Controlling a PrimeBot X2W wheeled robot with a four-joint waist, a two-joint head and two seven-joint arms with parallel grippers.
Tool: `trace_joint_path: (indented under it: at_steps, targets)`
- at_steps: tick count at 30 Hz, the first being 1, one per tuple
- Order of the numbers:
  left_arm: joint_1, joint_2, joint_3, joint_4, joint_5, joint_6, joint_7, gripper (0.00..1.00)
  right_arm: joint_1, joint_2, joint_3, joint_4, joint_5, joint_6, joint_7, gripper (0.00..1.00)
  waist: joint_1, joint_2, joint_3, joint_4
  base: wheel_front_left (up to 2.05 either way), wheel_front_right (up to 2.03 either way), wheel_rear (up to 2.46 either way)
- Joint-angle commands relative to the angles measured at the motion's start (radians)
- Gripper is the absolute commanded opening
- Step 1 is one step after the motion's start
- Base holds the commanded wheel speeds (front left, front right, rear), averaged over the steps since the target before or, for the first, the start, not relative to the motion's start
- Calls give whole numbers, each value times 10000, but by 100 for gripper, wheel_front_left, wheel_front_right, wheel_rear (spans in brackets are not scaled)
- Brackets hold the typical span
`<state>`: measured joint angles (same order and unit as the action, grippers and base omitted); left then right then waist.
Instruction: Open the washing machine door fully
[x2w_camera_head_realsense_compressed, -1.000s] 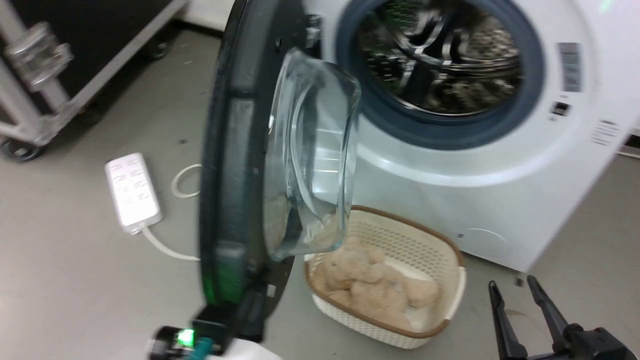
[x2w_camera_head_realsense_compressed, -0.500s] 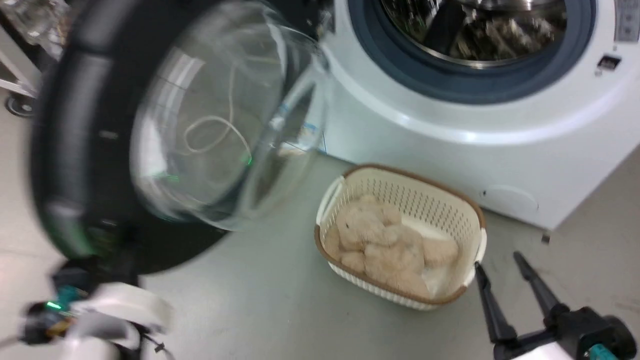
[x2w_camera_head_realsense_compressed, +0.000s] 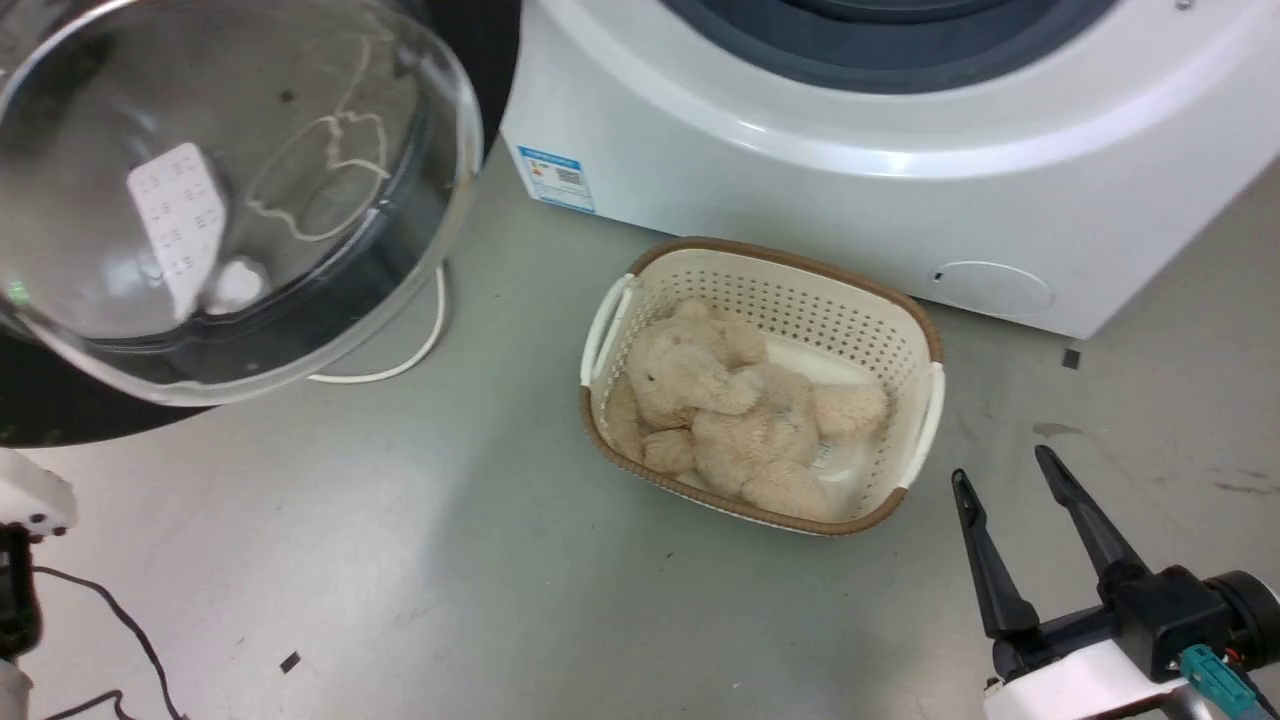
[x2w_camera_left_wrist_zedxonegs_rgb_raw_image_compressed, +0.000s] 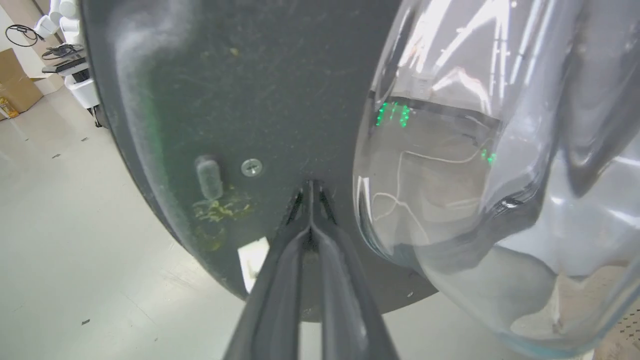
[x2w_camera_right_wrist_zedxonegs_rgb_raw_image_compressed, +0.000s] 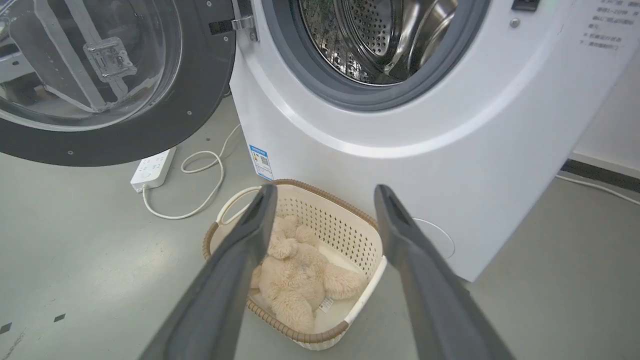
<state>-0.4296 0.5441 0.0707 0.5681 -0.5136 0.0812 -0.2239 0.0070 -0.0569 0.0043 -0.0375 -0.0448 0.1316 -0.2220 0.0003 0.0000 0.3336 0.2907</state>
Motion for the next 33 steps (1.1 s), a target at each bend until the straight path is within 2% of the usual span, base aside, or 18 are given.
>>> trace_joint_path:
  at_steps: [1, 5, 8, 13, 14, 15, 18, 19, 20, 25, 32, 33]
  targets:
    - [-227, 73, 51, 352, 3, -107, -156, 0, -132, -54, -54, -7, -13, -9, -23, 100, -3, 0, -61, -113, 0, 0, 0]
    - [-305, 79, 44, 684, 254, -317, -335, 0, -127, -39, -148, 125, 59, -9, -85, 100, -3, 0, -379, -226, 0, 0, 0]
    - [-123, -74, 29, 180, 729, -349, -370, 0, -62, -7, -258, 217, 145, -9, -148, 100, -3, 0, -756, -289, 0, 0, 0]
    - [867, -933, 234, -1821, 1403, -489, -376, 0, 72, 40, -463, 397, 344, -9, -245, 100, -3, 0, -1569, -539, 0, 0, 0]
    - [867, -933, 234, -1821, 1403, -489, -376, 0, 72, 40, -463, 397, 344, -9, -245, 100, -3, 0, -1569, -539, 0, 0, 0]
    - [1411, -1541, 432, -2746, 1333, -588, -376, 0, 103, 51, -543, 462, 395, -9, -279, 100, -3, 0, -1905, -721, 0, 0, 0]
    - [2323, -2213, 393, -4007, 1585, -646, -377, 0, 189, 59, -600, 507, 386, -9, -319, 100, -3, 0, -2398, -1015, 0, 0, 0]
    - [2323, -2213, 393, -4007, 1585, -646, -377, 0, 189, 59, -600, 507, 386, -9, -319, 100, -3, 0, -2398, -1015, 0, 0, 0]
    - [2922, -2554, 185, -4652, 1880, -606, -377, 0, 289, 61, -662, 509, 438, -9, -338, 100, -3, 0, -2709, -1205, 0, 0, 0]
    - [4066, -3063, -318, -5344, 2468, -371, -378, 0, 611, 64, -828, 431, 664, -9, -362, 100, -3, 0, -3330, -1638, 0, 0, 0]
    - [4934, -3502, -1186, -5575, 3034, -279, -371, 0, 872, 65, -818, 119, 918, -9, -372, 100, -3, 0, -3496, -2103, 0, 0, 0]
    - [5031, -3584, -1298, -5527, 3089, -234, -356, 15, 926, 65, -830, 86, 981, -9, -373, 100, -3, 0, -3503, -2152, 0, 0, 0]
